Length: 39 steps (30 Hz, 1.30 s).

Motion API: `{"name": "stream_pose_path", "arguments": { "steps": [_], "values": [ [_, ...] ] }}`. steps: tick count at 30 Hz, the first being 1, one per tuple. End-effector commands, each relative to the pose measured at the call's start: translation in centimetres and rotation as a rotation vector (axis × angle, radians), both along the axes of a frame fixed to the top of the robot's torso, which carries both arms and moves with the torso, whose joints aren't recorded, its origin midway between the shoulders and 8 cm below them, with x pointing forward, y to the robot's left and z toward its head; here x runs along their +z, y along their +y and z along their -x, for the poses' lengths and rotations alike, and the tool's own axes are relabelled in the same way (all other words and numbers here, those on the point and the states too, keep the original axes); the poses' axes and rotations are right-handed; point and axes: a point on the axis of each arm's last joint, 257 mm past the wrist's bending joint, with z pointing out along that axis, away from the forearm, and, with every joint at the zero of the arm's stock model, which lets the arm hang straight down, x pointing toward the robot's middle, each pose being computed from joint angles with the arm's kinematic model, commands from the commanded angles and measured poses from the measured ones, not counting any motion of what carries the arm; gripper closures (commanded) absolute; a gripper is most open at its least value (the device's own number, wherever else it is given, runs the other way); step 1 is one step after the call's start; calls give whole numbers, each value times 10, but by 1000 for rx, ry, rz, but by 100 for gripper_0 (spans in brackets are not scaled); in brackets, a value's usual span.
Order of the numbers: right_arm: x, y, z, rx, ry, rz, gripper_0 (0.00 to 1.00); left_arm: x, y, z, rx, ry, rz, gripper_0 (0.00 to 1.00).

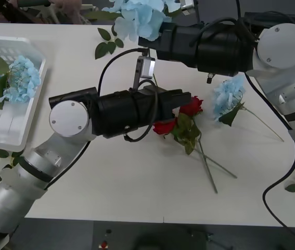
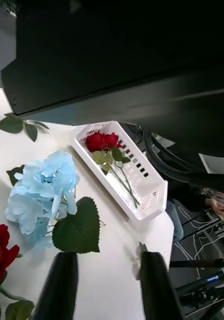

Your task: Put the red flowers into the right box and the blue flowers into the left box

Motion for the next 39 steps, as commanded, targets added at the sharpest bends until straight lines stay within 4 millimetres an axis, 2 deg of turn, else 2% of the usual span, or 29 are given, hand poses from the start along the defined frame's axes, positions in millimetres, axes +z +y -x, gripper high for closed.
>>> {"name": "stream_pose_path", "arguments": {
  "steps": [1,14,15,17,19,24,27,28,29,31,32,34,35,36,37,38,39],
  "values": [
    [27,1,1,7,-17,-21,100,16,7,-4,2,-91,-22,100],
    [28,-5,-5,-12,-21,-20,100,19,9,-2,-6,-90,-9,100],
    [27,-5,-6,-16,-29,-12,73,19,10,-2,-4,-92,-10,100],
    [26,-9,-11,-33,-52,14,37,19,10,-2,-6,-91,-8,100],
    [26,-11,-15,-48,-79,44,22,19,11,-2,-5,-95,-10,100],
    [27,-13,-17,-52,-86,50,17,13,20,-6,4,-97,-34,100],
    [24,-15,-17,-50,-84,62,15,-6,62,-23,52,-116,-142,100],
    [24,-17,-17,-52,-84,67,15,-21,102,-36,93,-124,-235,100],
    [22,-18,-17,-50,-83,73,15,-27,121,-41,115,-126,-275,100],
    [19,-21,-16,-46,-71,88,15,-41,204,-58,198,-143,-444,100],
    [17,-22,-15,-44,-70,97,15,-42,224,-60,212,-146,-487,100],
    [6,-31,-16,-46,-63,148,15,-45,306,-64,270,-156,-673,100],
    [3,-35,-16,-46,-58,164,15,-44,328,-66,296,-156,-715,100],
    [-6,-45,-17,-48,-48,206,15,-40,372,-71,350,-159,-796,100],
    [-14,-56,-16,-45,-34,249,15,-36,406,-75,395,-154,-853,100],
    [-20,-62,-16,-43,-24,274,15,-33,427,-78,420,-161,-894,100],
    [-30,-77,-14,-40,-14,333,15,-30,463,-82,460,-169,-966,100]
  ]
}}
